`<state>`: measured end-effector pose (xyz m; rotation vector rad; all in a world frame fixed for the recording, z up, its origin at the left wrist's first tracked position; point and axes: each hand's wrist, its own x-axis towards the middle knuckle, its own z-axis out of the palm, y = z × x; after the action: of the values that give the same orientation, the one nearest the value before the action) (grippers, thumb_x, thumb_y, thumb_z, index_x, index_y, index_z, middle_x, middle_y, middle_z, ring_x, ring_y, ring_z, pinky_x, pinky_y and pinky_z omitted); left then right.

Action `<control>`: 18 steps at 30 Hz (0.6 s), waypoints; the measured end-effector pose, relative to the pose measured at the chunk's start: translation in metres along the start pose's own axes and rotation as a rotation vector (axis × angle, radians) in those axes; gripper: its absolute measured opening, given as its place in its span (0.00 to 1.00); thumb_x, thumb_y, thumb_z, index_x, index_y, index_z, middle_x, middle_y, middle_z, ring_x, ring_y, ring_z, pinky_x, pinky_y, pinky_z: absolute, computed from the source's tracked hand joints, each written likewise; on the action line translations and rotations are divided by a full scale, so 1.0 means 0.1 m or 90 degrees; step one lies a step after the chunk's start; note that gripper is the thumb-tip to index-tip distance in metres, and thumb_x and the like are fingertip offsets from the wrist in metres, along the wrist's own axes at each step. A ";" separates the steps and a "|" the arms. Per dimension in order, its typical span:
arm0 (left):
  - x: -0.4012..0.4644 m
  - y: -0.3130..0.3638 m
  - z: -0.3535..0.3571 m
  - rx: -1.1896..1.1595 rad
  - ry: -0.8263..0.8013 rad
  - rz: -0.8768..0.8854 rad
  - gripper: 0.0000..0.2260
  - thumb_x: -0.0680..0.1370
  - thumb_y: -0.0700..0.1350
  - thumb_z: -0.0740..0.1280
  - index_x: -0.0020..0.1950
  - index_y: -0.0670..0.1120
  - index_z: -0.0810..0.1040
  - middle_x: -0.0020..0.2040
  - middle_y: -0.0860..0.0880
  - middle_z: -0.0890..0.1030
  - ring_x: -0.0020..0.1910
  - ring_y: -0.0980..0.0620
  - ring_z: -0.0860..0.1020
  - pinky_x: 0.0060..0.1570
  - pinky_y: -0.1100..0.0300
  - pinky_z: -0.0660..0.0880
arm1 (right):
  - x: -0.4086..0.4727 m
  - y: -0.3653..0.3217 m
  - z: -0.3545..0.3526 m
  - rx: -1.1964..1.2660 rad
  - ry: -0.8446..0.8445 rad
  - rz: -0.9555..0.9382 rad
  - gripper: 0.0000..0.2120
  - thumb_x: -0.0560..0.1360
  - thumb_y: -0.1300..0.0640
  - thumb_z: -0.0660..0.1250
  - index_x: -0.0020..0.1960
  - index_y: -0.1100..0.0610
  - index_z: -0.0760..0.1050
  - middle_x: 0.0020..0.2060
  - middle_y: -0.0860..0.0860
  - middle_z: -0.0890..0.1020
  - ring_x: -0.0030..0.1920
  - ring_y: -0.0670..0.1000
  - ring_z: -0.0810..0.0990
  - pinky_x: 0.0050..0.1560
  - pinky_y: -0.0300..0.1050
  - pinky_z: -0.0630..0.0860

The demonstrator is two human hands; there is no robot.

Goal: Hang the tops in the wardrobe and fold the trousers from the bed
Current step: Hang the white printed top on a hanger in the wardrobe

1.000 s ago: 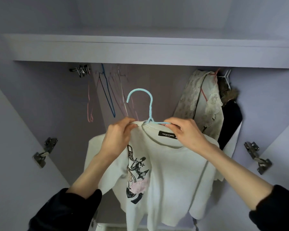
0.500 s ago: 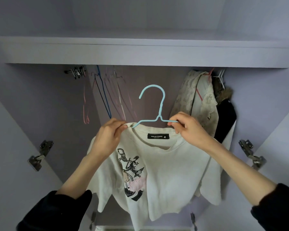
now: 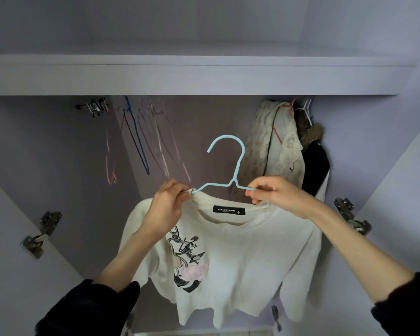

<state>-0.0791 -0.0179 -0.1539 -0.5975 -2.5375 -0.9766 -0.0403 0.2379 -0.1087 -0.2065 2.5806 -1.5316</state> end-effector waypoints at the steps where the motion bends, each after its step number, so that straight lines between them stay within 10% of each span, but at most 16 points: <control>1: 0.01 0.03 0.04 -0.002 -0.007 0.006 0.04 0.76 0.35 0.66 0.47 0.37 0.80 0.42 0.50 0.73 0.43 0.51 0.72 0.44 0.69 0.61 | -0.02 -0.01 -0.02 -0.007 -0.020 0.004 0.04 0.76 0.62 0.66 0.45 0.59 0.79 0.33 0.51 0.79 0.36 0.45 0.76 0.41 0.33 0.71; 8: 0.01 0.10 0.40 -0.031 -0.119 0.027 0.05 0.77 0.37 0.65 0.49 0.39 0.81 0.45 0.48 0.77 0.49 0.48 0.73 0.43 0.71 0.60 | -0.11 0.06 -0.14 0.185 -0.182 0.171 0.13 0.79 0.54 0.60 0.52 0.63 0.78 0.36 0.53 0.81 0.33 0.50 0.80 0.33 0.37 0.76; 18: 0.32 0.46 0.42 0.072 -0.001 0.193 0.17 0.73 0.30 0.64 0.61 0.40 0.77 0.58 0.42 0.76 0.55 0.40 0.72 0.56 0.44 0.72 | 0.02 0.48 -0.28 0.460 0.063 0.277 0.12 0.78 0.55 0.62 0.45 0.63 0.77 0.30 0.50 0.77 0.21 0.41 0.66 0.18 0.30 0.59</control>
<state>-0.0903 0.0498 -0.1435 -0.9147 -2.3907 -0.7200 -0.0498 0.2849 -0.1379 0.4772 1.7790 -2.1605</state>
